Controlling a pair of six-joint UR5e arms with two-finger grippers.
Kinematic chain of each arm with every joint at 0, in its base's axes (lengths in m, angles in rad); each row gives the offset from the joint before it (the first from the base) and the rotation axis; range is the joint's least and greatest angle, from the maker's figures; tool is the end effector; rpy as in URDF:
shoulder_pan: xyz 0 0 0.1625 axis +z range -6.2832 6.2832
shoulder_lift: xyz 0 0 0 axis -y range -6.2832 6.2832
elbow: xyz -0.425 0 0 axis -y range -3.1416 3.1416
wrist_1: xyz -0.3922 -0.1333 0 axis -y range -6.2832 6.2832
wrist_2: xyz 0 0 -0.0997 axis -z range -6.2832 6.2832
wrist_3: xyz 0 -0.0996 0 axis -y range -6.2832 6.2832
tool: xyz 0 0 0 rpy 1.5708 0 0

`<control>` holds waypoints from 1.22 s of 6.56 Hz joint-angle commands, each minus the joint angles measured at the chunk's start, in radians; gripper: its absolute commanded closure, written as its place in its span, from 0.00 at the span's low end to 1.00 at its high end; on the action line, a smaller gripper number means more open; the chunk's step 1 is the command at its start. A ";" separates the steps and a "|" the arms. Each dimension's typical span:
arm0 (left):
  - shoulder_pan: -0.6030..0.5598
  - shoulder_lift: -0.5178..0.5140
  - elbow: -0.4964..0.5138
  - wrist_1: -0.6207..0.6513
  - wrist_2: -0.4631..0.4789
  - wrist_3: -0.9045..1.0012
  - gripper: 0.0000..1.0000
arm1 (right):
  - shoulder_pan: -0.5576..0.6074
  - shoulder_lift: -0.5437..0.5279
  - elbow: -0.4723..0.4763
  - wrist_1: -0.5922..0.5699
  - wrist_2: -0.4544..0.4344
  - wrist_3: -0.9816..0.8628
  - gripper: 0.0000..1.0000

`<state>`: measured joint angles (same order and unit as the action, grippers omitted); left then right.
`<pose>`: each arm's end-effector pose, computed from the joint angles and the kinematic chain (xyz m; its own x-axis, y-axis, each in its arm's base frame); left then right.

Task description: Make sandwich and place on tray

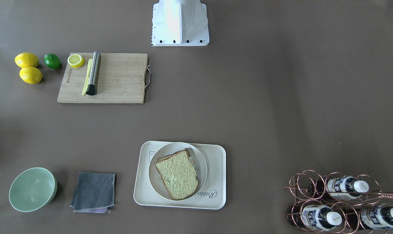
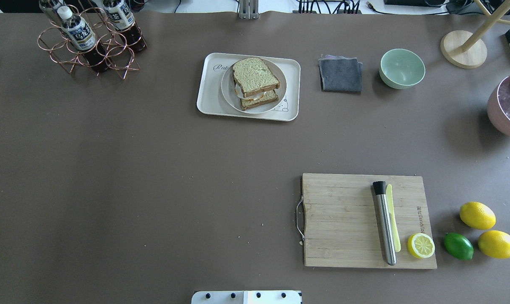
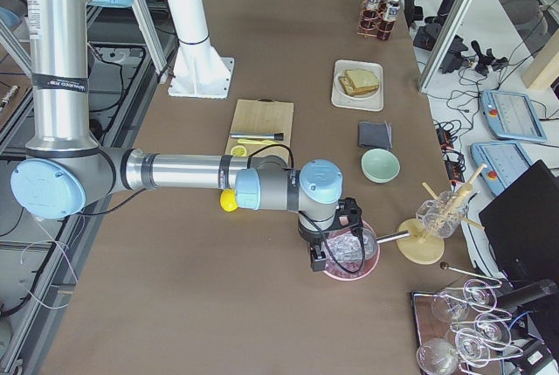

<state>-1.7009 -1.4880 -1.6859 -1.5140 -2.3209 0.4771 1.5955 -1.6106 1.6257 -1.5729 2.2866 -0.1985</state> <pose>-0.1238 -0.4424 0.6487 0.7021 0.3562 -0.6167 -0.2169 0.9317 0.2912 0.0797 -0.4741 0.6551 0.7446 -0.1872 0.6407 0.1246 0.9820 0.1421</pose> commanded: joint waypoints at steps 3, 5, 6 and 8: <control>0.003 0.000 0.003 0.000 0.000 0.000 0.02 | -0.002 0.009 -0.039 0.008 0.002 0.001 0.00; 0.003 0.000 0.003 -0.002 0.000 0.000 0.02 | -0.002 -0.002 -0.040 0.010 0.031 0.001 0.00; 0.003 0.000 0.003 -0.002 -0.002 0.000 0.02 | -0.002 -0.002 -0.036 0.011 0.034 0.001 0.00; 0.003 0.000 0.003 -0.002 -0.002 0.000 0.02 | -0.002 -0.003 -0.030 0.010 0.034 0.001 0.00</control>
